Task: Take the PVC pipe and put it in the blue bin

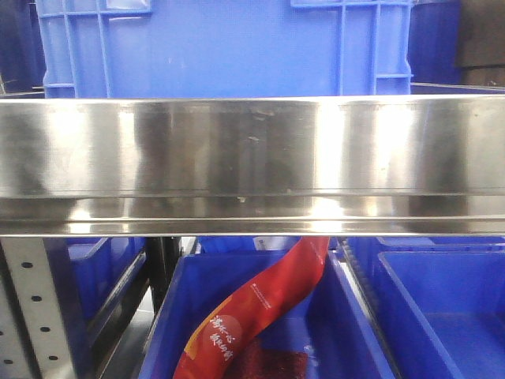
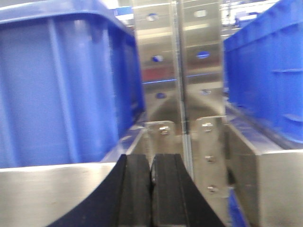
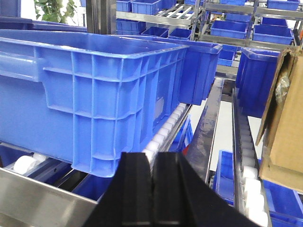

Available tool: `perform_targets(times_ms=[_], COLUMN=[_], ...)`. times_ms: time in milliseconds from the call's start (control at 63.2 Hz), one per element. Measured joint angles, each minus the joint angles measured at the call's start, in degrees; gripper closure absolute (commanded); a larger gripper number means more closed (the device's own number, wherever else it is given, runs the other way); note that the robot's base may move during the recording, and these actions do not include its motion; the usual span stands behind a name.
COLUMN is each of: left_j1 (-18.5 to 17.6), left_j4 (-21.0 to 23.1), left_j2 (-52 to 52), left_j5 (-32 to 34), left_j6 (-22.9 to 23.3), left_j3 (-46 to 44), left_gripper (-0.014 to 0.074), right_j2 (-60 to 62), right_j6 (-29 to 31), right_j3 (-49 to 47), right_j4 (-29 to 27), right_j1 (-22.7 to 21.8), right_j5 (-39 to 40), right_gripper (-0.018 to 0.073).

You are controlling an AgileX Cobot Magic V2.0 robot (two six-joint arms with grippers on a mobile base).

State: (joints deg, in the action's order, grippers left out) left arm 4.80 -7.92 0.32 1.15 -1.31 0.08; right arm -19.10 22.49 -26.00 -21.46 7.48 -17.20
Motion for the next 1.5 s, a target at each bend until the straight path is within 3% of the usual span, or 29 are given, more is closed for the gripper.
perform_targets(times_ms=[206,1503], left_j1=[-2.4,-2.5], left_j4=[0.0,0.0], left_j2=[0.0,0.0], left_j5=[-0.1,-1.2], left_j6=[0.0,0.0], left_j3=[0.0,0.0], left_gripper=[0.0707,0.0707], right_j2=[0.0,0.0], right_j6=[0.0,0.0], right_j3=[0.0,0.0], right_j4=[0.0,0.0], right_j1=[0.0,0.0], right_j5=[0.0,0.0], right_gripper=[0.072,0.072])
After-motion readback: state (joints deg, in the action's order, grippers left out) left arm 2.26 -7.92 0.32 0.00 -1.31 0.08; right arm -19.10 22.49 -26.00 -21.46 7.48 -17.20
